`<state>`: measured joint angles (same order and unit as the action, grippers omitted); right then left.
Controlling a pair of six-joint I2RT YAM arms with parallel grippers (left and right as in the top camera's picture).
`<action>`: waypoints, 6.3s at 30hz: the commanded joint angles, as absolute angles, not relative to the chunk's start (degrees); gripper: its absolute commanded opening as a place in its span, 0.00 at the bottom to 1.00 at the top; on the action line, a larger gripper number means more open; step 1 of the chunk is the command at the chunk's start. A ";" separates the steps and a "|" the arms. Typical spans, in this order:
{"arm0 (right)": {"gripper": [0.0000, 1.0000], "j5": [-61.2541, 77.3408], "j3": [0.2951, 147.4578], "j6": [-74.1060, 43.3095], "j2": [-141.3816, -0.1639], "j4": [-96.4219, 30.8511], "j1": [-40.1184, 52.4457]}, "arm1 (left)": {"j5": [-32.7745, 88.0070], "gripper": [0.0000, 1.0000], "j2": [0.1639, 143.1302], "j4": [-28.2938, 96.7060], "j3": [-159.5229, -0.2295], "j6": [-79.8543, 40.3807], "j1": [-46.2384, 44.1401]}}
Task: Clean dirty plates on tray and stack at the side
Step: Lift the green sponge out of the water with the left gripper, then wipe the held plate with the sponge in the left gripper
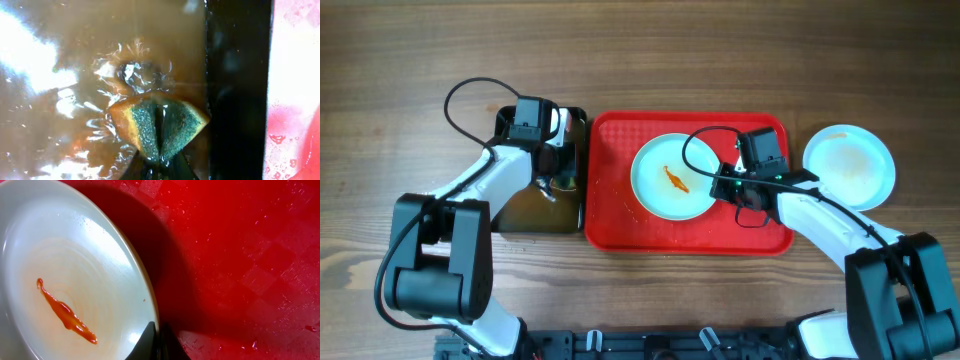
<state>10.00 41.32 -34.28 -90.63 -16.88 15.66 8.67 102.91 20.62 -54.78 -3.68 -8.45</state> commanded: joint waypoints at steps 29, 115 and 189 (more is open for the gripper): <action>0.04 8.99 40.73 -34.46 -89.91 -16.58 15.90 | 6.74 0.04 90.89 27.53 -54.24 -10.28 -8.12; 0.04 12.10 40.73 -31.20 -89.91 -15.86 15.90 | 15.97 0.04 98.50 3.73 -54.65 -21.17 -26.72; 0.04 11.88 40.73 -30.04 -89.91 -16.69 15.90 | 11.60 0.04 87.77 13.63 -54.22 -19.94 -24.88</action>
